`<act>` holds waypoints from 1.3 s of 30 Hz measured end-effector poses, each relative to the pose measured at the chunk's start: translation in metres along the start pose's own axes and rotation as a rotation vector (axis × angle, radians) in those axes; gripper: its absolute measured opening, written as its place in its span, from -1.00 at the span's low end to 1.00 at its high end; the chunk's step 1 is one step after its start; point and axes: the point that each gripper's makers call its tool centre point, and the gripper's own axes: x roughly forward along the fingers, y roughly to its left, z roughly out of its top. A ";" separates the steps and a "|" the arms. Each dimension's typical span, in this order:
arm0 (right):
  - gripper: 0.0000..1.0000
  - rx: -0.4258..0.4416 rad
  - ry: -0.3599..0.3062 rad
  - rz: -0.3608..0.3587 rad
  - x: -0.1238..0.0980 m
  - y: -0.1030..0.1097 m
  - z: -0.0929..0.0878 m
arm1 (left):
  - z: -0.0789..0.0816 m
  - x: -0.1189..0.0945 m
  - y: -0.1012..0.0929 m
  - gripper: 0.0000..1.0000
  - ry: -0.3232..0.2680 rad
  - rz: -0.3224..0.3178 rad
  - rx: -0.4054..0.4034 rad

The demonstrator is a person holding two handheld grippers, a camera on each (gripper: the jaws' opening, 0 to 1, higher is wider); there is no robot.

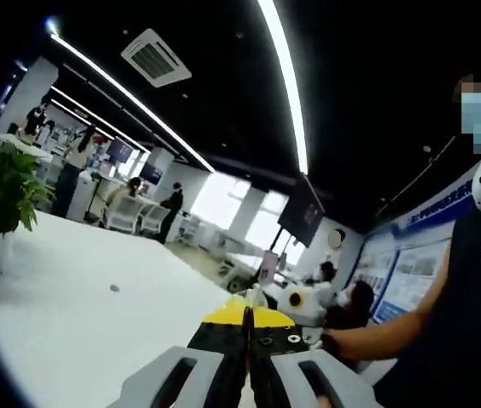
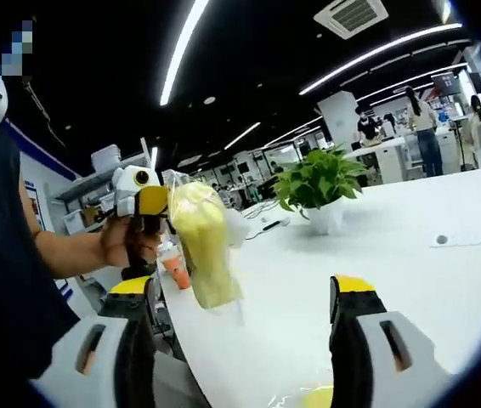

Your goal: Compare the silicone blocks by pressing each to a similar depth, holding the contact briefly, and releasing to observe deformation and rebound differences across the visible hardness samples.

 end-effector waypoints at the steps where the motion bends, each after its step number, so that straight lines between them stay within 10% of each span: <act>1: 0.75 -0.033 -0.003 -0.015 -0.002 -0.003 0.003 | 0.000 0.000 0.001 -1.00 0.000 0.002 0.000; 25: 0.93 -0.110 0.014 -0.045 -0.035 -0.016 0.014 | 0.005 0.011 -0.011 -1.00 -0.020 -0.004 0.034; 39: 0.93 -0.178 -0.001 -0.259 -0.091 -0.063 0.012 | 0.031 -0.001 0.006 -1.00 -0.133 0.066 -0.038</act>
